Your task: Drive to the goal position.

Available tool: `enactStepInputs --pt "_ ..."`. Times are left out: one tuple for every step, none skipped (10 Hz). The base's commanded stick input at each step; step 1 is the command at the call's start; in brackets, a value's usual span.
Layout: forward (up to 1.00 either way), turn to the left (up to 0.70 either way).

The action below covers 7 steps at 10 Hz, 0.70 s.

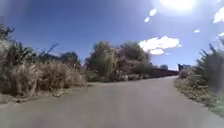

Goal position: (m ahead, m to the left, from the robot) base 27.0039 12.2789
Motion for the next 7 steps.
enactStepInputs --pt "1.00 0.00" --pt "1.00 0.00" --pt "1.00 0.00" --pt "1.00 0.00" --pt "1.00 -0.03" --pt "1.00 -0.10" --pt "1.00 -0.16"
